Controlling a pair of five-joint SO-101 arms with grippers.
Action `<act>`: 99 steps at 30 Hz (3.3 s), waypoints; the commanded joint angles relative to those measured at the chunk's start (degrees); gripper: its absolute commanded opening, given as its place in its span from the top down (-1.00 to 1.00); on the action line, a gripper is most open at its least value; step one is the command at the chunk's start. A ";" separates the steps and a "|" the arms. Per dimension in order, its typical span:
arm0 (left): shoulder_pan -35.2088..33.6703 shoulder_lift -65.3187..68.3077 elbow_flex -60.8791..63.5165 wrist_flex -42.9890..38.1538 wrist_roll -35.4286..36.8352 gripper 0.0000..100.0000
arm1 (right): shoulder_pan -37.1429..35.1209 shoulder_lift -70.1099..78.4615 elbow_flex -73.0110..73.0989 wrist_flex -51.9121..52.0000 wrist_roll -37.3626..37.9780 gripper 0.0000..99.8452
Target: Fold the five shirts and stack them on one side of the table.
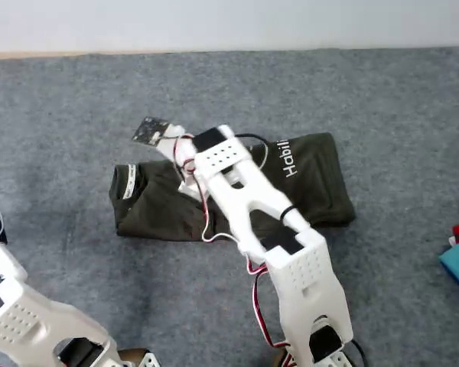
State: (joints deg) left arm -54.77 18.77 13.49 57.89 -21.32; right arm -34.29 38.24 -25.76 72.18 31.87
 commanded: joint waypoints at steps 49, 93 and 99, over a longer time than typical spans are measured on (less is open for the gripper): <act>33.14 -30.33 -19.82 41.41 14.24 0.99 | 33.10 -27.56 -2.55 30.29 -16.09 0.81; 34.11 -46.07 -0.04 32.79 7.30 0.99 | 34.24 -1.98 -2.81 8.48 -26.99 0.36; 34.11 -46.07 -0.04 32.88 7.30 0.99 | 34.15 -1.71 -2.81 5.85 -26.99 0.36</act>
State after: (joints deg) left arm -20.40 -25.98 13.67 91.91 -13.76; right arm 0.09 37.19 -25.76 79.56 5.14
